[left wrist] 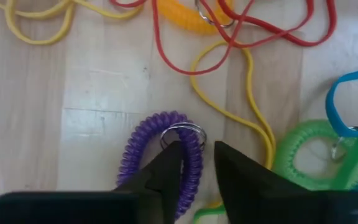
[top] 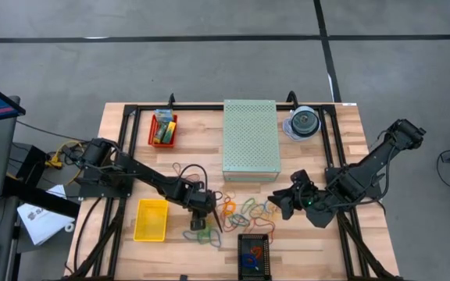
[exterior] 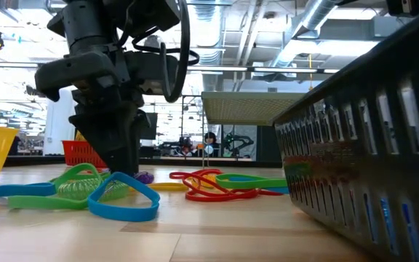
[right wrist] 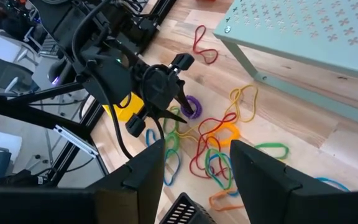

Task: Pick & Place Office Desk Supplies
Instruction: Put the violet spring keychain into the black bin

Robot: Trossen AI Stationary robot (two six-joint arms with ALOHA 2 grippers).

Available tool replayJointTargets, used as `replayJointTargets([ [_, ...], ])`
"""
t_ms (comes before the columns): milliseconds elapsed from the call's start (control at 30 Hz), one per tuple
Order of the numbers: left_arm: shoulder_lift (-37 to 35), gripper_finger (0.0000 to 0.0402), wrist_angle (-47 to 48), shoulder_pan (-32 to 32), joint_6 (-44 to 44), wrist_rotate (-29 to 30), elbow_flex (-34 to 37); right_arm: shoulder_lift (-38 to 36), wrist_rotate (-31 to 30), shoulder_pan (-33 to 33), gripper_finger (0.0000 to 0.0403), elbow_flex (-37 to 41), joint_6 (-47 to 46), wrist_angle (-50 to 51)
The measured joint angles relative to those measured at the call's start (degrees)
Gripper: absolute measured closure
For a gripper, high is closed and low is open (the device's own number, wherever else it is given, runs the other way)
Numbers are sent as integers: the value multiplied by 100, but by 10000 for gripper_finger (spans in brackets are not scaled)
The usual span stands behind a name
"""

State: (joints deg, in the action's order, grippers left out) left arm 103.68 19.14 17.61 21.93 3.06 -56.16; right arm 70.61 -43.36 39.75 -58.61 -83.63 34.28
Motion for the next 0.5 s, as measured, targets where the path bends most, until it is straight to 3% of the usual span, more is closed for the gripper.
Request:
replayJointTargets([
  [200,4,389,-18,0,94,1,2,0,1,0,225,0,4,-2],
  [500,-368,385,-91,-13,301,8,15,0,3,0,225,0,8,-7],
])
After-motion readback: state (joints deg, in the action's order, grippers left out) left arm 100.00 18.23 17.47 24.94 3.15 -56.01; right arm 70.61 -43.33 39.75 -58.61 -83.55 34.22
